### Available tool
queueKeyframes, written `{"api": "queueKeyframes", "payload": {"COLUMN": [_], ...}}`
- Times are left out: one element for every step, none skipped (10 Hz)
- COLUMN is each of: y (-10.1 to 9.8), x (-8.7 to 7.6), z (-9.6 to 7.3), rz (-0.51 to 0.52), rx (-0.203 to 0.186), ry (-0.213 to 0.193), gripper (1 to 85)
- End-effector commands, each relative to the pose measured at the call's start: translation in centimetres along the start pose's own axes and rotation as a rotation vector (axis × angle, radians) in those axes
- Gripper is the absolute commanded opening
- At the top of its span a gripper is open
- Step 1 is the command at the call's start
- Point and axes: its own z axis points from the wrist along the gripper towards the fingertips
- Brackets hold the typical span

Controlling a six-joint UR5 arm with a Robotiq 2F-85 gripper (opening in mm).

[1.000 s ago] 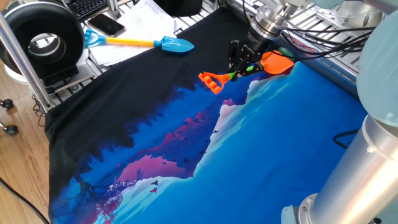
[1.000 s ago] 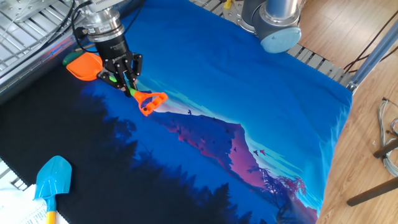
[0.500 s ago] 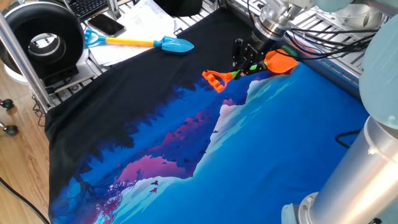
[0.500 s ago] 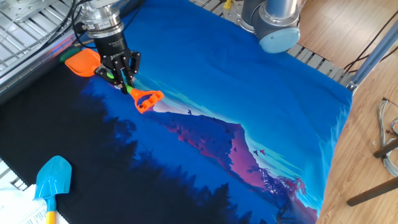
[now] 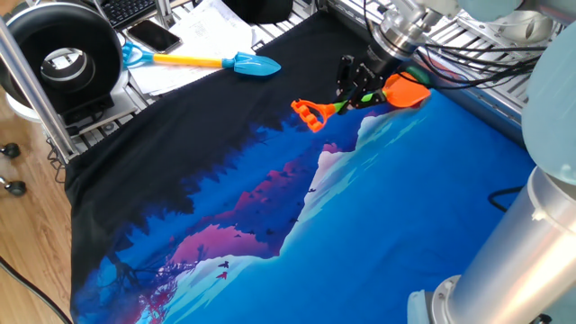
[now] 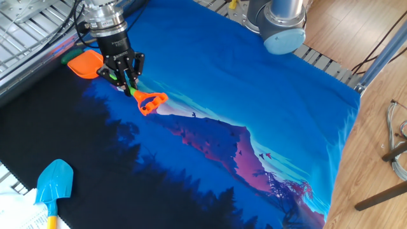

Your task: Use a shovel to scoop up an object

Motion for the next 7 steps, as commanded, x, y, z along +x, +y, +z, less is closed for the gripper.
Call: {"api": "queueKeyframes", "payload": {"y": [0.1, 0.1, 0.1, 0.2, 0.3, 0.4, 0.5], "x": [0.0, 0.1, 0.4, 0.5, 0.8, 0.9, 1.1], "z": [-0.4, -0.4, -0.4, -0.4, -0.5, -0.6, -0.6], "rz": [0.008, 0.005, 0.000, -0.004, -0.007, -0.009, -0.014], "rx": [0.024, 0.026, 0.025, 0.025, 0.025, 0.028, 0.032], "ry": [-0.025, -0.020, -0.011, -0.005, 0.001, 0.004, 0.007], "gripper": [2.0, 2.0, 2.0, 2.0, 2.0, 2.0, 2.0]}}
